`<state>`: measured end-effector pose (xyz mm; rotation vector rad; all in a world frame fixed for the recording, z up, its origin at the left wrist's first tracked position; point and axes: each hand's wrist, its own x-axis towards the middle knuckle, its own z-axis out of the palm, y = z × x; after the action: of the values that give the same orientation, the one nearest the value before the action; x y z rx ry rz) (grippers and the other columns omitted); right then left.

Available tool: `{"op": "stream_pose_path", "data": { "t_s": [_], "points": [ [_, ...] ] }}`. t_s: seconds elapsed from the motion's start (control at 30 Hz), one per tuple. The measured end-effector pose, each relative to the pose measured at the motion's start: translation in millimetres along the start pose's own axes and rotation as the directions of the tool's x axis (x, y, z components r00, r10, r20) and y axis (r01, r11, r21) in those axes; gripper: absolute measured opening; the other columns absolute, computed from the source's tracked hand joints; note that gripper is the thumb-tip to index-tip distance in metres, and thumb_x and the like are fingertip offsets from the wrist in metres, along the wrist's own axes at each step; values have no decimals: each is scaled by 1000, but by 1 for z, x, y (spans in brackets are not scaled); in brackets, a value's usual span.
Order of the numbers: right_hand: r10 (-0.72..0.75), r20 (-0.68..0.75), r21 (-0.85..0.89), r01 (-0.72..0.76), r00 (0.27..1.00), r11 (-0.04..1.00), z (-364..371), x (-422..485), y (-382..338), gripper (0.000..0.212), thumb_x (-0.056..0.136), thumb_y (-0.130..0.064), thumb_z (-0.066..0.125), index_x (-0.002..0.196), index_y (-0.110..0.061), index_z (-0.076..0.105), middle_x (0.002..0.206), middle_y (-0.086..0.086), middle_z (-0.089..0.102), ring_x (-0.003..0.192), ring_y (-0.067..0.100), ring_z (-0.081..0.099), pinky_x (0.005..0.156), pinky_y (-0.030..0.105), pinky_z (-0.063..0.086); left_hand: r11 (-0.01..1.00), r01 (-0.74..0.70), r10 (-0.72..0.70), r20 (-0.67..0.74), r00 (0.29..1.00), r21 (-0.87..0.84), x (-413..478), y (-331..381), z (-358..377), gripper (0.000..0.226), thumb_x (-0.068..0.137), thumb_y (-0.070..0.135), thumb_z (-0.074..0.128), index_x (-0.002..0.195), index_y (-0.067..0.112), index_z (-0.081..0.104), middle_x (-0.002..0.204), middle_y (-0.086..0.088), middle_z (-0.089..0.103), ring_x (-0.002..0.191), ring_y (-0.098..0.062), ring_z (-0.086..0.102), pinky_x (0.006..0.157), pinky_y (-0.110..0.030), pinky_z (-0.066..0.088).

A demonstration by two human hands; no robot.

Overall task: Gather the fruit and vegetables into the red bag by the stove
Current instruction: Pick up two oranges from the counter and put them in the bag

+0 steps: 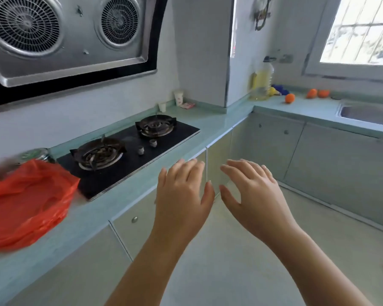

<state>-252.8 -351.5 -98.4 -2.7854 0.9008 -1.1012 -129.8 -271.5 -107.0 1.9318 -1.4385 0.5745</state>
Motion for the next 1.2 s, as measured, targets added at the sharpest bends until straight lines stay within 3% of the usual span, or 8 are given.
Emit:
{"op": "stream_pose_path", "data": {
  "t_s": [0.37,0.53,0.83,1.2],
  "points": [
    [232,-105,-123,-245,967,962,-56,-17,177,35,77,-29,55,107,-12,64,110,6,65,106,30,58,91,54,44,976,-147,164,96,982,-163,65,143,126,43,82,33,41,110,9,62,113,-8,66,109,-29,58,93,-52,41],
    [338,-143,-170,-359,930,918,-66,-34,234,43,79,-36,42,107,-11,64,110,7,65,106,30,58,91,54,43,950,-202,238,133,962,-240,80,182,170,44,81,33,40,111,10,62,113,-7,66,110,-28,58,94,-52,39],
    [441,-143,-267,-463,886,845,-29,-19,313,43,78,-36,41,105,-11,65,109,8,66,106,30,59,90,54,41,918,-271,332,185,925,-290,119,193,268,44,79,34,43,110,10,63,113,-7,66,109,-29,58,95,-52,38],
    [422,-47,-290,-417,905,862,55,118,430,42,79,-36,42,105,-12,65,109,6,66,105,29,60,89,54,42,935,-134,204,190,960,-327,247,160,411,44,80,33,42,110,8,63,113,-9,66,110,-30,58,94,-52,39]
  ]
}}
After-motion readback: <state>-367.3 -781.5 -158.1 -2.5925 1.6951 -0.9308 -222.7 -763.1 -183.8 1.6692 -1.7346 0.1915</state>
